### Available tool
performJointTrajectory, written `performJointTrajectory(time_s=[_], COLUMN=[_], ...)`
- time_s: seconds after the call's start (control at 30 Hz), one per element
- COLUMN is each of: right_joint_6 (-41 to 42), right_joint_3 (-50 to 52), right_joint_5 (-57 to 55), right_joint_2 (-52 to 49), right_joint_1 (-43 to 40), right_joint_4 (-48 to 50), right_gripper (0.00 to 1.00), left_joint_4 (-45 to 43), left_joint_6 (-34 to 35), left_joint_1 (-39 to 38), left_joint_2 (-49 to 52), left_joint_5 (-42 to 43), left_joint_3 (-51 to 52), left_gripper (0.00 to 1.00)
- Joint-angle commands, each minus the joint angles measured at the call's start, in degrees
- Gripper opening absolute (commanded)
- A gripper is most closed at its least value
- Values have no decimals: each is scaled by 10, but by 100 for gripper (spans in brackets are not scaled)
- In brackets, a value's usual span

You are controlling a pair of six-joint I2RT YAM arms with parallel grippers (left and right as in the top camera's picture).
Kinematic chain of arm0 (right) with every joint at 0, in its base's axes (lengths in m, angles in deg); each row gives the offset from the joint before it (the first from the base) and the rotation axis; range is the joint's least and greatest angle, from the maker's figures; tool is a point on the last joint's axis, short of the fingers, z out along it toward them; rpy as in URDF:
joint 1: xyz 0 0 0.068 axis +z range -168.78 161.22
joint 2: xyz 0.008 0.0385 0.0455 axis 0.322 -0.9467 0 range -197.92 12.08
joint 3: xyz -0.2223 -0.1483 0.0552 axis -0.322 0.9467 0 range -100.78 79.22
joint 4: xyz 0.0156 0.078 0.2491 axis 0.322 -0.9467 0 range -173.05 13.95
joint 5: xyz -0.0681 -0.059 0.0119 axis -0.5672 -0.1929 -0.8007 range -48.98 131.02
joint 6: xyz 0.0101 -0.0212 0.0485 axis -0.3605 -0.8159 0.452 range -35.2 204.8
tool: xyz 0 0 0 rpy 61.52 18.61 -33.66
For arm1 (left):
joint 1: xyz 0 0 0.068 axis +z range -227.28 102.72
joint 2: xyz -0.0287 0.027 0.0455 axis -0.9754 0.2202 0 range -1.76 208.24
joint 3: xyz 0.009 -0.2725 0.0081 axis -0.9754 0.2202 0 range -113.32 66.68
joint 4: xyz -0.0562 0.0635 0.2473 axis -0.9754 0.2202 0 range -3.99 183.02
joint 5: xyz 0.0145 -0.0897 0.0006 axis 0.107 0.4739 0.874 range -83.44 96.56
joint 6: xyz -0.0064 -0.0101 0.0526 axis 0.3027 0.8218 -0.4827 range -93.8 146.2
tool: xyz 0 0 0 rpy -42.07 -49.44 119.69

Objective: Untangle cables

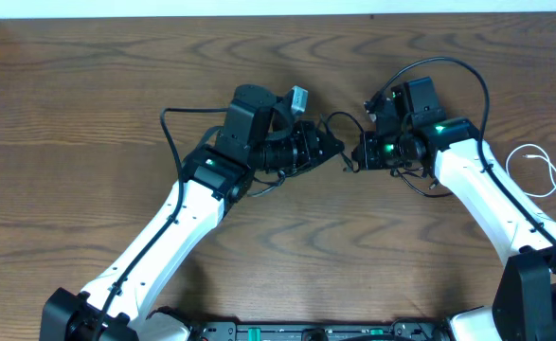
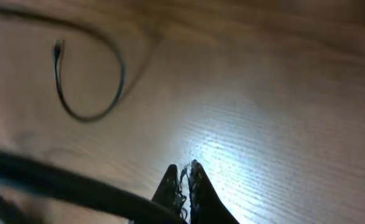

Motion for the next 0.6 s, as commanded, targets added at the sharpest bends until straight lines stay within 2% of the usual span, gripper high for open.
performJointTrajectory(time_s=[0.0, 0.07, 0.17, 0.33, 0.43, 0.5, 0.57], right_joint_6=[45, 80, 88, 113, 122, 101, 51], right_joint_3=[1, 1, 1, 1, 1, 1, 1], right_joint_5=[-75, -117, -121, -121, -97, -43, 34], right_joint_2=[2, 2, 2, 2, 3, 3, 3], right_joint_1=[2, 2, 2, -6, -14, -19, -23], right_joint_4=[3, 7, 56, 147, 175, 172, 152], right_gripper=[1, 1, 1, 1, 1, 1, 1], left_joint_4=[-52, -86, -73, 9, 89, 152, 213], left_joint_6=[12, 11, -17, -85, -167, -235, -275], left_joint_1=[3, 3, 3, 3, 3, 3, 3], left_joint_2=[-18, -18, -18, -18, -18, -18, -18], left_joint_5=[105, 143, 170, 184, 178, 130, 27], left_joint_3=[-7, -7, -7, -7, -7, -7, -7], left_gripper=[7, 7, 8, 7, 7, 7, 8])
